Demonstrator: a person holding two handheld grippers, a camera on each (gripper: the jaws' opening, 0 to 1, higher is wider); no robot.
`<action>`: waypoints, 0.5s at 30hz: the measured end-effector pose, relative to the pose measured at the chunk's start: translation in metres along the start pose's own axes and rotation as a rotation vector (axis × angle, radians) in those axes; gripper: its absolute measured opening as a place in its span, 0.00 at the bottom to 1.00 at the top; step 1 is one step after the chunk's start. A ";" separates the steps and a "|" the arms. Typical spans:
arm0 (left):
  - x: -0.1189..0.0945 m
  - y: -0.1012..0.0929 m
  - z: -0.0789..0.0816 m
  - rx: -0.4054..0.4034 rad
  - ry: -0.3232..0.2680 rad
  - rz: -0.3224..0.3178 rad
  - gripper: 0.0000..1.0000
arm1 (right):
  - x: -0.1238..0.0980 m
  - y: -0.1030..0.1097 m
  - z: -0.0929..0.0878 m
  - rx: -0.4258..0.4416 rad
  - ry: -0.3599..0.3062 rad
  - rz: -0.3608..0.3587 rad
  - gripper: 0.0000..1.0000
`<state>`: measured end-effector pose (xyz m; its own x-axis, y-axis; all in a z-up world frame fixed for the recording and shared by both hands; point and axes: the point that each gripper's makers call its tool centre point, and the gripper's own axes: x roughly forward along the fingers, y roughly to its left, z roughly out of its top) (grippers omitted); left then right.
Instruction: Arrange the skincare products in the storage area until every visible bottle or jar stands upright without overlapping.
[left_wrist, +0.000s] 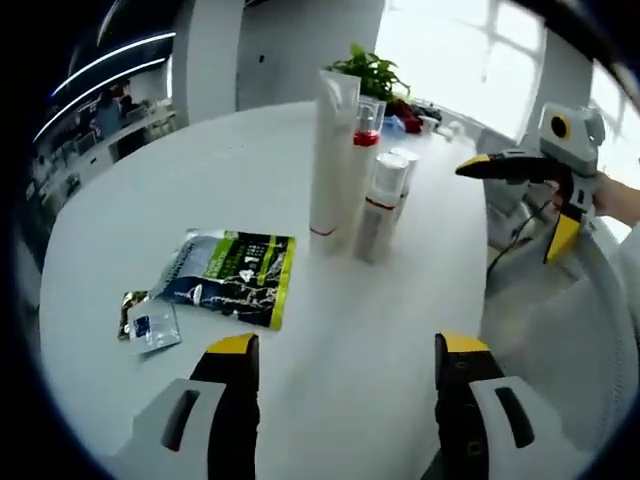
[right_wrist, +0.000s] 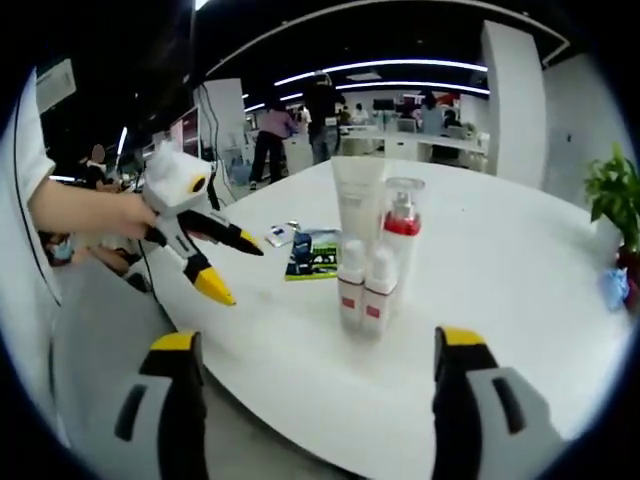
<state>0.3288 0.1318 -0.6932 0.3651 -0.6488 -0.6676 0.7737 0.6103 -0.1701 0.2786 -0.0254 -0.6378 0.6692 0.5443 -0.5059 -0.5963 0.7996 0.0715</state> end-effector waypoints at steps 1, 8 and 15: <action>-0.003 0.002 -0.002 -0.016 -0.002 0.010 0.71 | -0.001 -0.001 0.001 0.002 -0.003 0.001 0.96; -0.030 0.006 -0.014 -0.095 -0.030 0.065 0.74 | -0.003 -0.004 0.006 0.007 -0.012 0.001 0.97; -0.056 0.006 -0.023 -0.188 -0.077 0.117 0.79 | -0.004 -0.004 0.011 0.008 -0.024 0.007 0.97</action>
<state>0.3008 0.1824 -0.6734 0.4911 -0.5968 -0.6346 0.6159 0.7530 -0.2315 0.2834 -0.0284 -0.6266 0.6752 0.5560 -0.4848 -0.5978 0.7974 0.0819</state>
